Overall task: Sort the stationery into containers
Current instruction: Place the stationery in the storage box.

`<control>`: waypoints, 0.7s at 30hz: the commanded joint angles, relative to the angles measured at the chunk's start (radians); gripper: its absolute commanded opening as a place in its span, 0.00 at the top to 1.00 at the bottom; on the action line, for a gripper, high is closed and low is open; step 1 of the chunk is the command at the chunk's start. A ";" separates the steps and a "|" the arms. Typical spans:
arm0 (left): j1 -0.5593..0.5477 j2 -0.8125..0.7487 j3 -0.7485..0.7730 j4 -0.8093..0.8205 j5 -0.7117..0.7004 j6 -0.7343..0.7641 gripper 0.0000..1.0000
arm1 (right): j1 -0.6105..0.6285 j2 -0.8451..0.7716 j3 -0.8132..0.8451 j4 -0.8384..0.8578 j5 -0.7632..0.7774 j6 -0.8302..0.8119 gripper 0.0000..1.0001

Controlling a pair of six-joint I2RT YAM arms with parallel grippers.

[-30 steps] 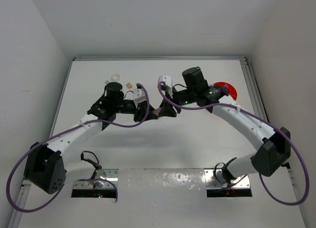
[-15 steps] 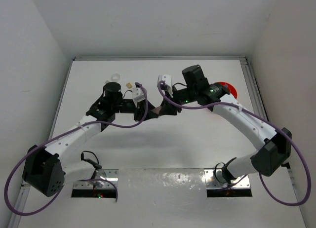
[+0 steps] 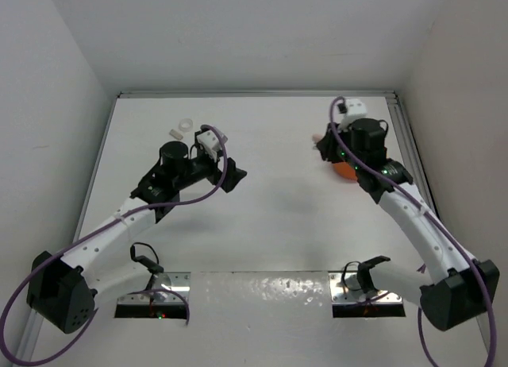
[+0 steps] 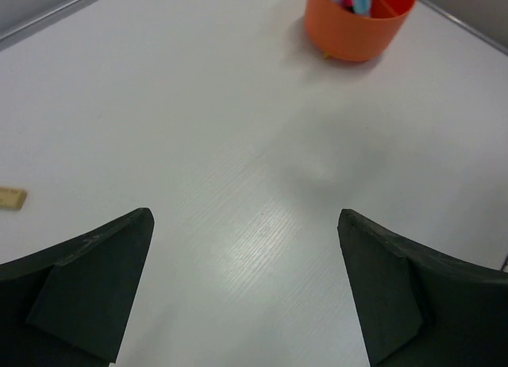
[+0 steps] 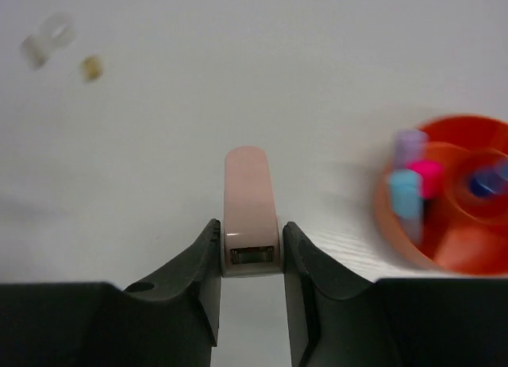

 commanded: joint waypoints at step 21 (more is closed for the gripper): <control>0.091 -0.182 -0.213 0.053 -0.274 -0.146 0.00 | -0.415 0.141 -0.034 -0.023 0.488 0.559 1.00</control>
